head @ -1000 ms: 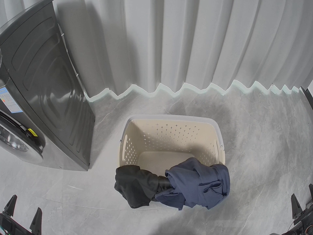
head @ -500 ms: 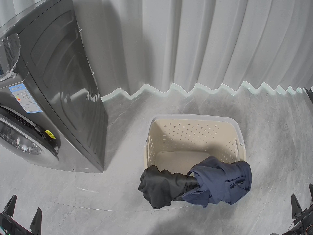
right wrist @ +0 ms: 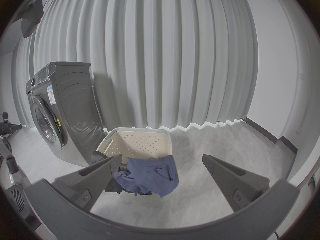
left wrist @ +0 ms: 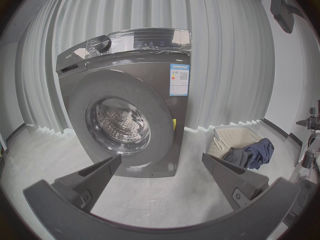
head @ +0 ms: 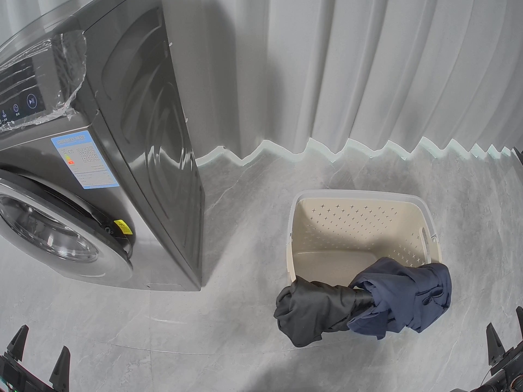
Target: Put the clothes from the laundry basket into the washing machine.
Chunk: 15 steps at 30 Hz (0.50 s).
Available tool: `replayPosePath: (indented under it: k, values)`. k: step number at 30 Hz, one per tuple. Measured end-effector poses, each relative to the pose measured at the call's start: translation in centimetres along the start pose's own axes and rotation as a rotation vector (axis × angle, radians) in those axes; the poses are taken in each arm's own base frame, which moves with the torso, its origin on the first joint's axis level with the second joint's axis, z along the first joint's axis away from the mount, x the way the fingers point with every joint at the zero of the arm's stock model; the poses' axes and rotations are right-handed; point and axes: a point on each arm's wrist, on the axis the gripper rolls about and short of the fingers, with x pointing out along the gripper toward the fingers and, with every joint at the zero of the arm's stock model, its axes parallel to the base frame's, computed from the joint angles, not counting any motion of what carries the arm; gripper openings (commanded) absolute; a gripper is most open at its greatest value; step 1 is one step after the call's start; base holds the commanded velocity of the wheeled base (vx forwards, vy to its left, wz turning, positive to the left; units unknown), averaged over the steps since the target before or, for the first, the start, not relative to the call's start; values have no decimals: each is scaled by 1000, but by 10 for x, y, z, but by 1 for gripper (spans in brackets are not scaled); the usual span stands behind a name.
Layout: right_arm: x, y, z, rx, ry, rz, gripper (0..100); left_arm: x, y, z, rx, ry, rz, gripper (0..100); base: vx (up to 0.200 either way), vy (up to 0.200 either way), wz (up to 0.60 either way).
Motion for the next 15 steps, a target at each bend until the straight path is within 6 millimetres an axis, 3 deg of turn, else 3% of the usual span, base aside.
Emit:
replayPosePath:
  k: [15]
  values:
    - [0, 0, 0, 0, -1, 0, 100, 0, 0, 0, 0, 0, 0, 100, 0, 200, 0]
